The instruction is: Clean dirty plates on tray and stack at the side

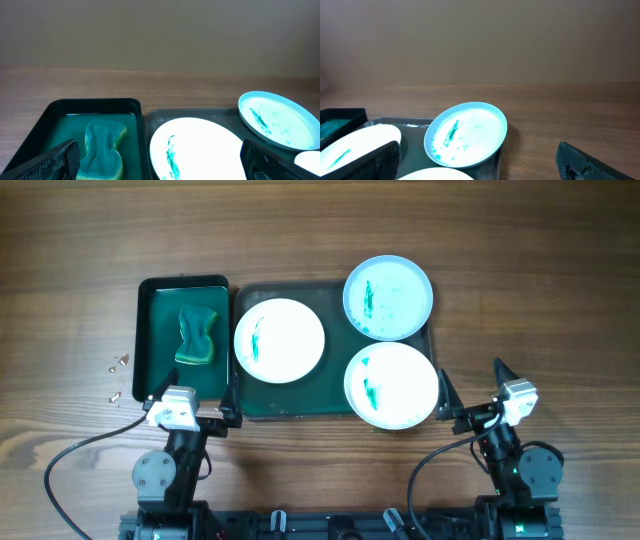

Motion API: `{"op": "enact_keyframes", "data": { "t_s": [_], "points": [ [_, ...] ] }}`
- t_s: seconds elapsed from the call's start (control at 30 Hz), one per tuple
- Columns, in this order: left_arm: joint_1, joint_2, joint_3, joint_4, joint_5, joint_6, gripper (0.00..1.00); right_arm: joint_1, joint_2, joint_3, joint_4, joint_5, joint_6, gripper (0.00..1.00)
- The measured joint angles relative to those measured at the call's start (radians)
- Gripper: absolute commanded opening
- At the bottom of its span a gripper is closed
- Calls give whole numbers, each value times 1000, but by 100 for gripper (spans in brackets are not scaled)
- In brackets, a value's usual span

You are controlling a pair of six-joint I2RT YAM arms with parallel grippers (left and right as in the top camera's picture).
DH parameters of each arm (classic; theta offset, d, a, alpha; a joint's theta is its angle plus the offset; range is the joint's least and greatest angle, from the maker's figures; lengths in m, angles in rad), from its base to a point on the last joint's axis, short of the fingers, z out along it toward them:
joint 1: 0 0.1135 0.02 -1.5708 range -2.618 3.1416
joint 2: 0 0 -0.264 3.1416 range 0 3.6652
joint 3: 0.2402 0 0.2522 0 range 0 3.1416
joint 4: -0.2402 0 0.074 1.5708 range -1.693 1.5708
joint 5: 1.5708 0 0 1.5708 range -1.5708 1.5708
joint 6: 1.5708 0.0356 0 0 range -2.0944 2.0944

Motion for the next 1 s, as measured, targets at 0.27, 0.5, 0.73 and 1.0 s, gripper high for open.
{"op": "enact_keyframes", "data": {
  "t_s": [0.27,0.5,0.73,1.0],
  "points": [
    [0,0,0,0,0,0,100,0,0,0,0,0,0,100],
    [0,0,0,11,0,-6,100,0,0,0,1,-28,0,100],
    [0,1,9,-17,0,-8,100,0,0,24,-22,-80,8,100],
    [0,112,241,-240,0,-11,100,0,203,266,-93,-145,11,100]
  ]
}}
